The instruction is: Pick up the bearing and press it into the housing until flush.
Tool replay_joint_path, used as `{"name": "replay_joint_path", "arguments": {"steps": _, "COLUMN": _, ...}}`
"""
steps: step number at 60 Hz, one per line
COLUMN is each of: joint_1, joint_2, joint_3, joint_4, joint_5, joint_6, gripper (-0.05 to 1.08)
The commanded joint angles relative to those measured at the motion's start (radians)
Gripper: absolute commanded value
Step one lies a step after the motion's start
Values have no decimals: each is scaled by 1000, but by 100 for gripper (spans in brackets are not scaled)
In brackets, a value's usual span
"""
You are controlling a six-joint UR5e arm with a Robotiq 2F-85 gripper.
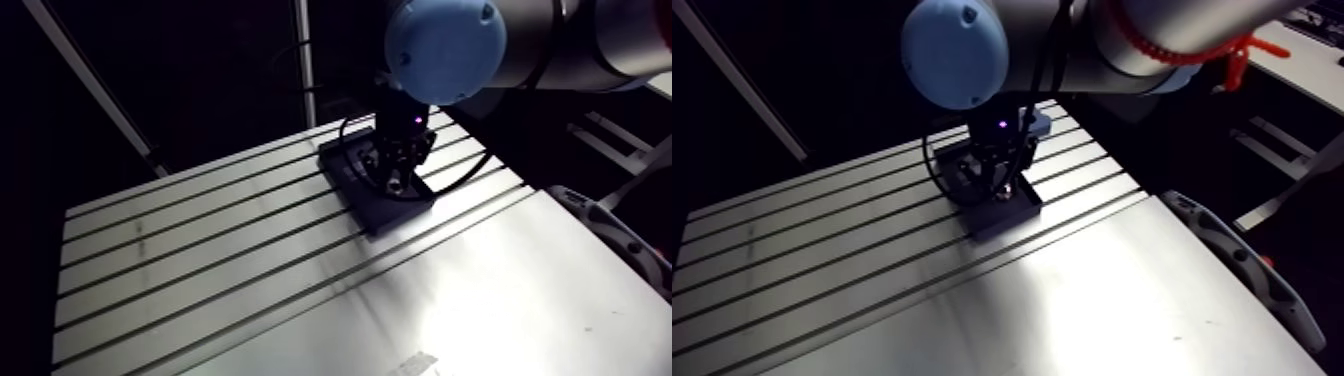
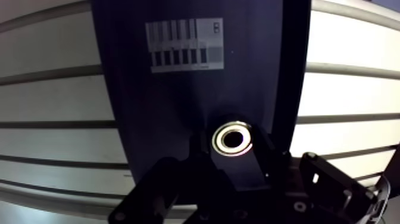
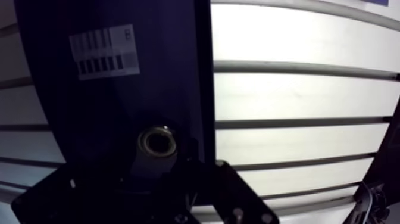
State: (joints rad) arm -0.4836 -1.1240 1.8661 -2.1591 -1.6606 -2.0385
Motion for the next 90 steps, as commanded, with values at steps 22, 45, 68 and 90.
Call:
{"name": "replay_joint_path", "arguments": {"steps": 22, "joint_1": 0, "joint_2": 2, "joint_3": -3, "joint_4": 0, "joint_5": 0, "joint_6": 1, "gripper": 55}}
{"name": "replay_joint_path", "arguments": {"steps": 45, "joint_1": 2, "joint_2": -5, "joint_3": -18, "joint_4": 5, "joint_5": 0, "joint_6": -3, "gripper": 59}}
{"name": "replay_joint_path", "arguments": {"steps": 68, "joint_1": 16, "joint_2": -7, "joint_3": -67, "joint_4": 24, "joint_5": 9, "joint_6": -6, "gripper": 63}}
{"name": "replay_joint_path", "arguments": {"steps": 90, "joint_1": 28, "joint_2": -10, "joint_3": -143, "joint_4": 85, "joint_5": 14, "joint_6": -6, "gripper": 64}}
